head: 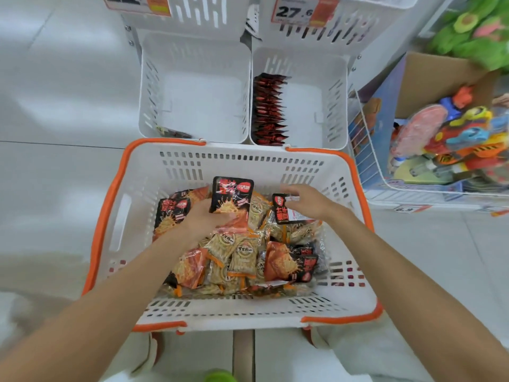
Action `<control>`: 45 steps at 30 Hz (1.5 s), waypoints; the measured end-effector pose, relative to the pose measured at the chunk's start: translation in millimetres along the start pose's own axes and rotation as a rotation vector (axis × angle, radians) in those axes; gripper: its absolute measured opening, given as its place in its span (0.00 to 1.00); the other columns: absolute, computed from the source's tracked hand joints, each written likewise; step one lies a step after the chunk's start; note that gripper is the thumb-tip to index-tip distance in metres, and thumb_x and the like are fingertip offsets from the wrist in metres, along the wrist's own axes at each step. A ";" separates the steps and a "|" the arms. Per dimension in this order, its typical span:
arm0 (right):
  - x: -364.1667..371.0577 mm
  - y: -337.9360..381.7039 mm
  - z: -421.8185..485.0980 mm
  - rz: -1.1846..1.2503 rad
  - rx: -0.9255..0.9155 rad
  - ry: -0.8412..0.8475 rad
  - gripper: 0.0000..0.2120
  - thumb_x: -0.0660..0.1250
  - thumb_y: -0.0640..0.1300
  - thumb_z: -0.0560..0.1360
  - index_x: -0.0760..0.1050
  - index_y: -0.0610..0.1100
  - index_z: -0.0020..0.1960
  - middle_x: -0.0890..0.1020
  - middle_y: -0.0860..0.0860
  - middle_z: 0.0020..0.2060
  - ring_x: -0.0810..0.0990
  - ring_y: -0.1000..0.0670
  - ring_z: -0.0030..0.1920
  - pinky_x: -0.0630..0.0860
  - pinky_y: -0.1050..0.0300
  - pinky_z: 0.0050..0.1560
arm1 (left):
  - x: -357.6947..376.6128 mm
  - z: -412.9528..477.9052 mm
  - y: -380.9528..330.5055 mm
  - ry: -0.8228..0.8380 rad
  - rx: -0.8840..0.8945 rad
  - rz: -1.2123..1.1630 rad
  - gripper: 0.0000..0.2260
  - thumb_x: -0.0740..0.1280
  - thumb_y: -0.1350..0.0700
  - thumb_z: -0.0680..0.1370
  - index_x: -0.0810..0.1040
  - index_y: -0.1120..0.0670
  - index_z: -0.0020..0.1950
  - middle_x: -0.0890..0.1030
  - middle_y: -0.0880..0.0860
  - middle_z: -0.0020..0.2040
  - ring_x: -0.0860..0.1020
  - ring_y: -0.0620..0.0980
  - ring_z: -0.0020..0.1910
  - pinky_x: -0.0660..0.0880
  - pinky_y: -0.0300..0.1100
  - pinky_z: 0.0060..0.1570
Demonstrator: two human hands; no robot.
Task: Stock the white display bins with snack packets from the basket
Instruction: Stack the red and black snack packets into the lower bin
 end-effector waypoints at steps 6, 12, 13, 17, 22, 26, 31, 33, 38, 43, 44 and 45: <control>30.7 -40.2 23.9 -0.509 0.070 0.033 0.53 0.75 0.57 0.69 0.44 0.45 0.80 0.53 0.45 0.79 0.53 0.43 0.78 0.56 0.44 0.76 | -15.8 1.9 20.1 -0.042 -0.110 -0.055 0.18 0.74 0.57 0.74 0.74 0.55 0.61 0.80 0.51 0.57 0.77 0.52 0.57 0.71 0.48 0.49; 17.2 2.1 5.2 -0.285 -0.003 -0.005 0.21 0.59 0.48 0.83 0.65 0.45 0.75 0.71 0.48 0.69 0.72 0.46 0.65 0.70 0.53 0.64 | -24.3 -12.4 9.5 -0.032 -0.071 -0.183 0.19 0.72 0.49 0.74 0.75 0.52 0.63 0.80 0.46 0.60 0.75 0.50 0.63 0.70 0.51 0.57; 4.7 22.1 -0.5 -0.231 -0.042 -0.089 0.16 0.56 0.46 0.84 0.72 0.46 0.69 0.77 0.51 0.60 0.76 0.47 0.56 0.73 0.56 0.54 | -27.6 -13.2 7.2 -0.049 -0.064 -0.194 0.19 0.70 0.47 0.76 0.73 0.52 0.64 0.77 0.43 0.60 0.73 0.48 0.63 0.68 0.51 0.57; -27.4 107.2 -20.7 0.199 -0.143 -0.390 0.15 0.55 0.45 0.84 0.77 0.43 0.46 0.78 0.49 0.38 0.75 0.50 0.37 0.69 0.61 0.37 | -38.9 -25.1 -20.6 -0.054 0.057 -0.198 0.34 0.68 0.32 0.70 0.68 0.46 0.71 0.72 0.42 0.65 0.69 0.46 0.64 0.68 0.54 0.65; 11.8 160.3 -9.5 0.554 -0.137 -0.392 0.15 0.61 0.48 0.81 0.79 0.37 0.47 0.81 0.38 0.45 0.79 0.47 0.43 0.74 0.53 0.46 | -46.7 -35.7 -39.4 -0.077 0.161 -0.144 0.13 0.73 0.54 0.75 0.77 0.47 0.58 0.83 0.47 0.54 0.80 0.47 0.54 0.75 0.50 0.60; 58.0 166.0 0.0 0.416 -0.111 -0.322 0.13 0.62 0.48 0.81 0.77 0.43 0.60 0.80 0.48 0.55 0.78 0.51 0.52 0.77 0.52 0.57 | -97.9 -49.7 -45.4 -0.300 0.259 -0.149 0.14 0.71 0.61 0.76 0.74 0.44 0.54 0.80 0.41 0.48 0.78 0.38 0.47 0.75 0.38 0.48; 189.5 164.4 -3.7 -0.190 -0.107 0.208 0.22 0.65 0.54 0.78 0.74 0.38 0.63 0.79 0.42 0.57 0.78 0.41 0.58 0.75 0.49 0.55 | -123.9 -58.7 -35.9 -0.249 0.267 -0.188 0.24 0.71 0.65 0.75 0.72 0.40 0.62 0.80 0.45 0.58 0.77 0.48 0.59 0.73 0.53 0.63; 206.1 164.5 -5.5 -0.293 -0.137 0.244 0.17 0.67 0.49 0.78 0.77 0.38 0.60 0.80 0.43 0.57 0.78 0.42 0.58 0.74 0.51 0.55 | -122.6 -60.9 -32.8 -0.203 0.252 -0.235 0.27 0.68 0.67 0.76 0.68 0.41 0.66 0.79 0.42 0.57 0.77 0.48 0.59 0.76 0.52 0.59; 146.6 138.5 8.6 -0.073 -0.060 0.215 0.10 0.63 0.33 0.76 0.77 0.43 0.54 0.80 0.46 0.52 0.81 0.49 0.49 0.79 0.46 0.54 | -115.0 -66.5 -32.9 -0.126 0.187 -0.306 0.26 0.64 0.66 0.79 0.70 0.30 0.50 0.78 0.44 0.59 0.77 0.49 0.58 0.81 0.43 0.42; 28.7 102.9 -4.1 0.427 0.040 -0.131 0.07 0.67 0.34 0.76 0.76 0.41 0.52 0.82 0.48 0.50 0.81 0.50 0.48 0.76 0.57 0.47 | -109.8 -54.7 -29.1 -0.178 0.161 -0.399 0.21 0.64 0.63 0.78 0.70 0.36 0.60 0.76 0.52 0.64 0.77 0.58 0.61 0.81 0.57 0.49; 19.7 103.6 -10.4 0.562 0.047 -0.164 0.07 0.67 0.33 0.76 0.76 0.41 0.52 0.82 0.47 0.50 0.81 0.48 0.49 0.77 0.56 0.47 | -106.9 -52.1 -27.3 -0.186 0.134 -0.404 0.22 0.64 0.62 0.78 0.69 0.38 0.65 0.74 0.50 0.66 0.75 0.56 0.63 0.81 0.56 0.50; 17.6 107.3 -14.3 0.689 0.044 -0.162 0.07 0.67 0.33 0.76 0.76 0.42 0.52 0.83 0.46 0.49 0.82 0.48 0.48 0.78 0.55 0.48 | -102.1 -50.2 -25.6 -0.187 0.109 -0.414 0.22 0.64 0.60 0.79 0.67 0.40 0.68 0.72 0.48 0.68 0.72 0.54 0.65 0.81 0.56 0.50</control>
Point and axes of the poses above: each hand's wrist, its own z-axis towards the middle knuckle, its own x-axis out of the palm, y = z × x, the point moved 9 cm from there along z, towards the middle knuckle
